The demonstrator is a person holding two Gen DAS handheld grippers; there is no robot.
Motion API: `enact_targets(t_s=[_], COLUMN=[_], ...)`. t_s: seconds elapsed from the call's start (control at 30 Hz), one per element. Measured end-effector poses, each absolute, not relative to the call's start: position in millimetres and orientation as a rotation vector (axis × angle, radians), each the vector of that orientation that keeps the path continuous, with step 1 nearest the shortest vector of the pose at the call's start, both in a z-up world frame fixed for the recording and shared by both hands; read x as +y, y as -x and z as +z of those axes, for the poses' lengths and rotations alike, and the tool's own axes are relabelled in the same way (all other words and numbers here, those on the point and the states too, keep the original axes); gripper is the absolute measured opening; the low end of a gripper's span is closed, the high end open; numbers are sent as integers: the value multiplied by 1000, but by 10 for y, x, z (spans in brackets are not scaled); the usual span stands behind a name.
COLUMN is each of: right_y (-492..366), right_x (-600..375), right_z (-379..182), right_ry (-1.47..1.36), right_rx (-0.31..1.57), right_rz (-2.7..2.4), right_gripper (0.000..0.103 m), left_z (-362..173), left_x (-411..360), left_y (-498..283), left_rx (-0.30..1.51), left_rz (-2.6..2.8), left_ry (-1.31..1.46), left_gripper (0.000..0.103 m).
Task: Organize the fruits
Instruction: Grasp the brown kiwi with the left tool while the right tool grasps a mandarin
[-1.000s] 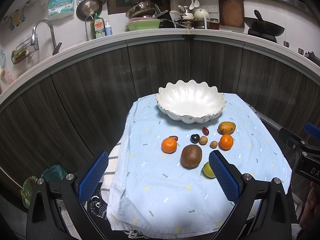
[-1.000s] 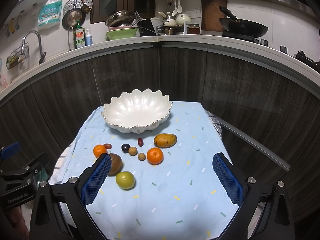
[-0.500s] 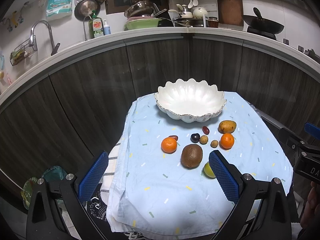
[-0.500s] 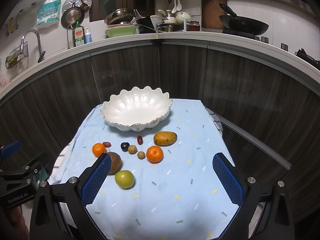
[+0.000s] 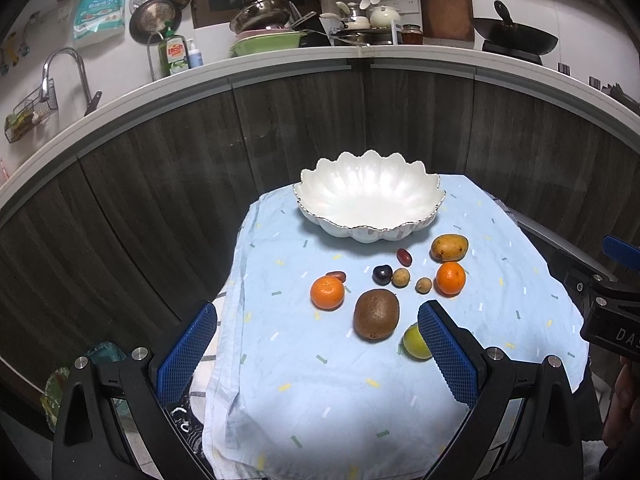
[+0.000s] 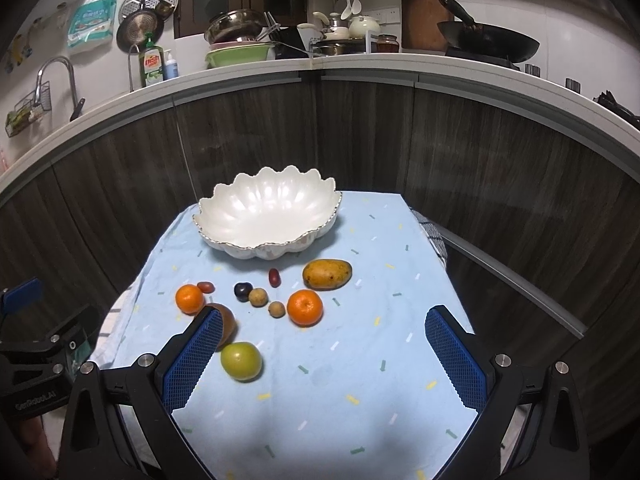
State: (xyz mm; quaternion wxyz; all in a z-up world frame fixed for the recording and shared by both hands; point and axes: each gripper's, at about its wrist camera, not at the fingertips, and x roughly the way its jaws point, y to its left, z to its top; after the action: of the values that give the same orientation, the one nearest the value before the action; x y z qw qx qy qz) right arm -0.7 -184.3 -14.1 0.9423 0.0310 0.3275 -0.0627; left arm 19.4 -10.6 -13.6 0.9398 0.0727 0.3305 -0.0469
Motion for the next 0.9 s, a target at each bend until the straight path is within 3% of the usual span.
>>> enact_targets(t_s=[0.63,0.9], right_y=[-468,-728], right_x=[-1974,-2016], right_z=[-483,-700], right_ry=[-49,-46], right_rx=[737,777], right_rz=[-106,-88], right_gripper=[102,102], left_z=[-526,-753], left_x=[-304,-372], left_y=[-756,-989], left_rx=[786,834], left_rz=[-152,-162], left_ry=[-128,-141], left_gripper=[102,95])
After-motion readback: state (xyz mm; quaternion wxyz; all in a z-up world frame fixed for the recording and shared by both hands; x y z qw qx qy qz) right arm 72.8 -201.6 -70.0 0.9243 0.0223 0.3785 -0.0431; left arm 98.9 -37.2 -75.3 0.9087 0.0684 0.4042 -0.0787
